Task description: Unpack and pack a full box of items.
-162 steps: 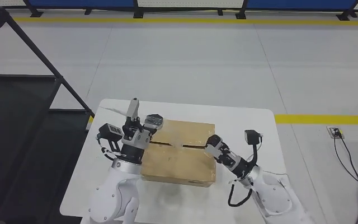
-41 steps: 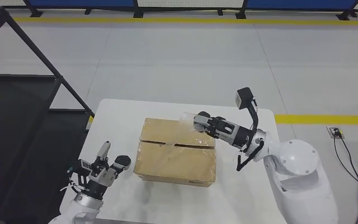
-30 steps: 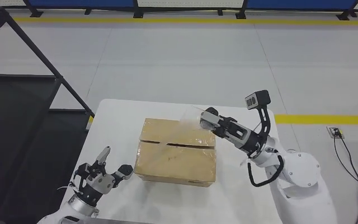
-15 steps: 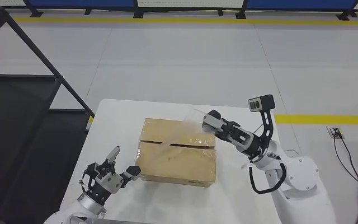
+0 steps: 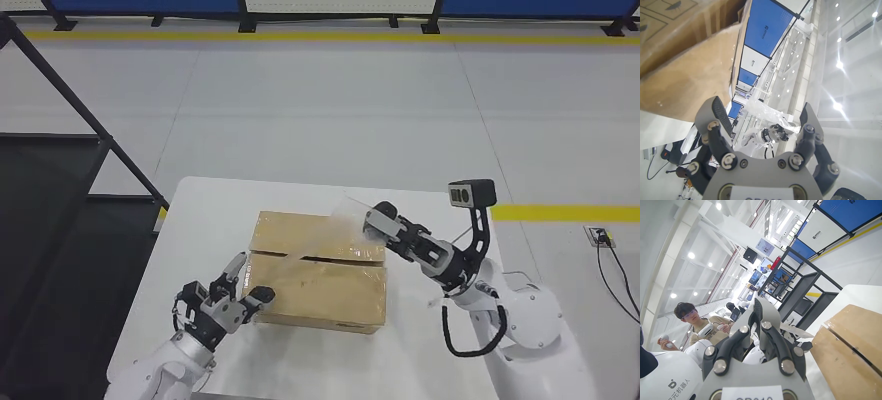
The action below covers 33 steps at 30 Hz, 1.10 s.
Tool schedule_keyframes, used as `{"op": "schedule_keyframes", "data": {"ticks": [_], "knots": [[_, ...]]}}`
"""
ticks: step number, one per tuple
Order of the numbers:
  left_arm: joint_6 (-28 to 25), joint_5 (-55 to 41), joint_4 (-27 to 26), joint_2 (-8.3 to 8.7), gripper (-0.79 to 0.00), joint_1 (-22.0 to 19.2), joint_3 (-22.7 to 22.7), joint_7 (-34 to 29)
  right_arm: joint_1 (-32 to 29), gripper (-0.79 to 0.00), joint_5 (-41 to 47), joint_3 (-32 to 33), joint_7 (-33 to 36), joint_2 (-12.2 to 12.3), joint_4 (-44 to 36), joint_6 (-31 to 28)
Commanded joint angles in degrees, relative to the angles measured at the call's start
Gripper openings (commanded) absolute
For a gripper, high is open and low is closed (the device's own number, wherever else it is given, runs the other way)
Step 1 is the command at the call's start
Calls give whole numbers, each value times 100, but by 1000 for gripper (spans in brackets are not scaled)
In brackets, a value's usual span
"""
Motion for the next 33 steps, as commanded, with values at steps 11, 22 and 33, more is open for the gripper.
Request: {"op": "schedule_keyframes", "data": {"ticks": [11, 22, 33], "knots": [[106, 98, 200, 49, -785, -268, 198, 29, -57, -785, 16, -10, 73, 51, -13, -158], [-296, -283, 41, 46, -785, -505, -19, 603, 0, 0, -606, 35, 296, 141, 42, -126], [-503, -257, -18, 60, -785, -774, -45, 957, -290, 0, -692, 336, -1, 218, -29, -248]]}}
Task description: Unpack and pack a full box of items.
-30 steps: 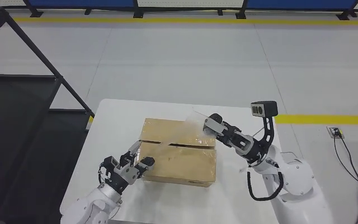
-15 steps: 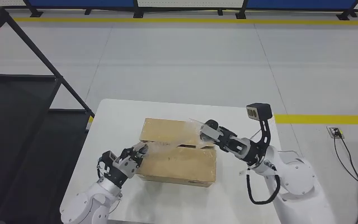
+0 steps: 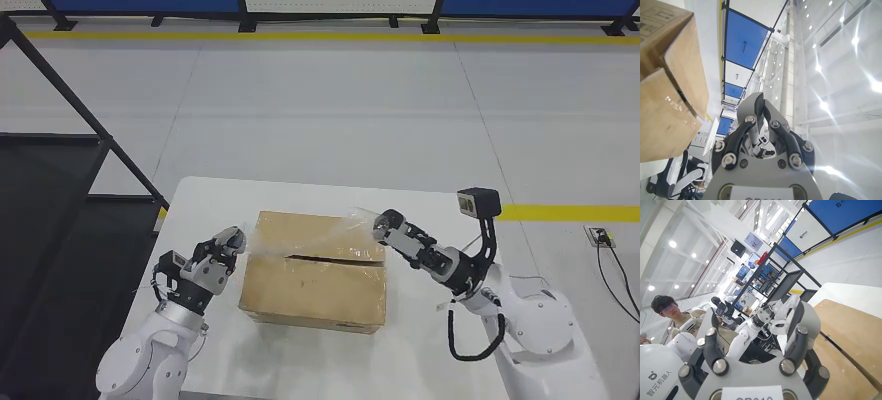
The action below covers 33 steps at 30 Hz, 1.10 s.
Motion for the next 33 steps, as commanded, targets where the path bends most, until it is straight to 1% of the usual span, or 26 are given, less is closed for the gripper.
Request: {"op": "schedule_keyframes", "data": {"ticks": [1, 6, 10, 14, 18, 21, 26, 27, 29, 30, 33], "knots": [[-35, -12, 5, 2, -785, -39, -19, 48, -58, 0, -55, 42, -89, 10, -21, -4], [-142, -130, 31, 4, -785, -41, -94, 177, -191, 0, -472, 135, -479, 34, -77, 120], [-227, -162, 77, 6, -785, 33, -97, 236, -196, 0, -702, 89, -562, 48, -42, 239], [-319, -134, 185, 2, -785, 78, -46, 368, -131, 0, -812, 61, -663, 58, 127, 333], [-356, -100, 283, -4, -785, 77, 34, 499, -82, 0, -1072, 46, -1076, 54, 274, 531], [-403, -76, 325, -10, -785, 74, 94, 586, -70, 0, -1128, 42, -1243, 54, 365, 601], [-441, -59, 373, -15, -785, 63, 170, 663, -105, 0, -807, 124, -1432, 54, 528, 682], [-441, -43, 376, -14, -785, 64, 184, 666, -101, 0, -589, 101, -1292, 53, 558, 682], [-453, -8, 371, -13, -785, 74, 204, 681, -46, 0, 171, 119, -785, 59, 705, 767], [-465, 10, 362, -13, -785, 83, 210, 689, -19, 0, 428, 151, -657, 61, 774, 856], [-507, 55, 325, -10, -785, 113, 219, 681, -19, 0, 428, 151, -657, 61, 774, 856]]}}
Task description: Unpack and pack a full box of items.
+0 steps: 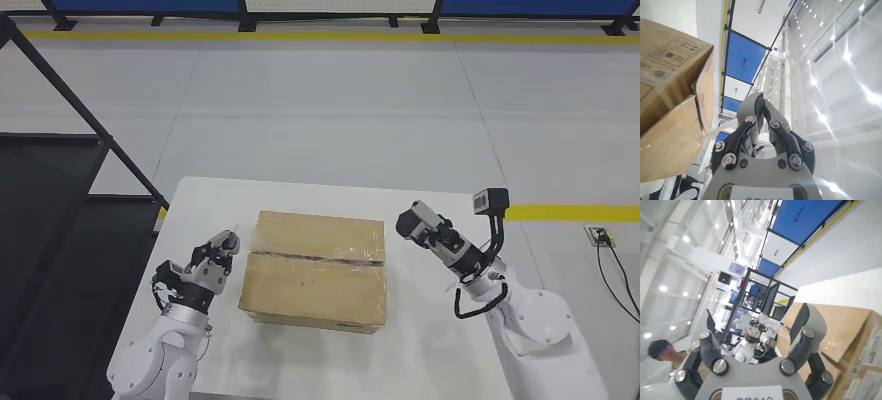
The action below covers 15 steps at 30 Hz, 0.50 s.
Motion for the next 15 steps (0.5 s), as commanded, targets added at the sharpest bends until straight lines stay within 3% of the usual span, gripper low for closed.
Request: {"op": "schedule_keyframes", "data": {"ticks": [1, 6, 11, 15], "knots": [[-46, 21, -36, 2, -785, 22, 2, -18, -3, 0, -342, -2, -69, 0, -8, -15], [-263, 91, -130, 4, -785, 109, 11, -68, -47, 0, -388, -47, -35, 3, -49, -34], [-561, 10, -204, 15, -785, 217, -39, -432, 104, 0, -692, -212, 1390, 98, 104, -125], [-711, -54, -280, 28, -785, 314, -113, -650, 131, 0, -785, -197, 1208, 103, 161, 126]]}}
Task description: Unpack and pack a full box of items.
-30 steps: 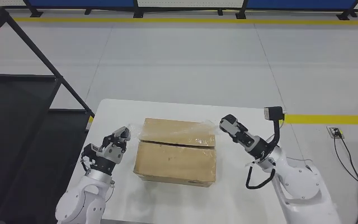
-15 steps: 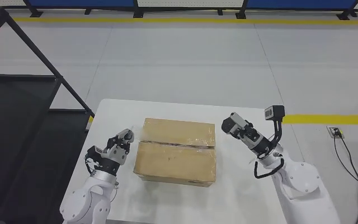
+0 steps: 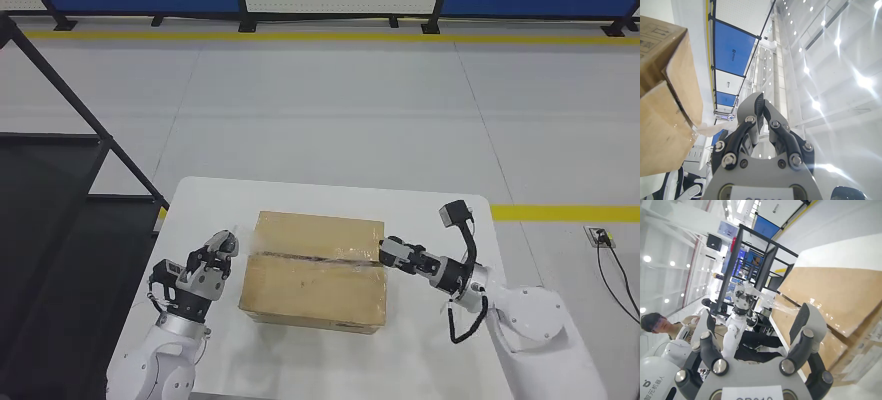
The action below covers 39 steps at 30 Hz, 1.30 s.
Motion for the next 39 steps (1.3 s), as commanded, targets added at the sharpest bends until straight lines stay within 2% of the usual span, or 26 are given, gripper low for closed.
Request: {"op": "schedule_keyframes", "data": {"ticks": [1, 4, 9, 11, 13, 23, 29, 33, 39], "knots": [[-25, -31, -64, 1, -785, 25, -24, 18, -4, 0, 12, 0, -104, -2, -4, -78], [59, -112, -221, -3, -785, 27, -8, 119, -15, 0, -19, -1, -132, -1, -20, -93], [242, -179, -453, -14, -785, -51, 95, 351, -531, 0, -1125, 2, -606, 51, -636, -968], [357, -175, -550, -14, -785, -100, 145, 395, -786, 0, -1579, 19, -912, 65, -885, -1137], [422, 33, -672, 1, -785, -146, 165, 339, -990, 0, -1634, 13, -1242, 58, -1032, -1129], [471, 188, -781, 7, -785, -167, 235, 313, -1042, 0, -1736, -34, -1309, 62, -1054, -1088], [483, 231, -1235, -45, -785, -518, 703, 772, -961, 0, -2218, -169, -1238, 92, -991, -1242], [407, 184, -1497, -88, -785, -714, 999, 1067, -1069, 0, -2760, -197, -1530, 107, -1052, -1323], [159, 144, -1523, -157, -785, -998, 1296, 1543, -1392, 0, -3116, -187, -1894, 130, -1281, -1478]]}}
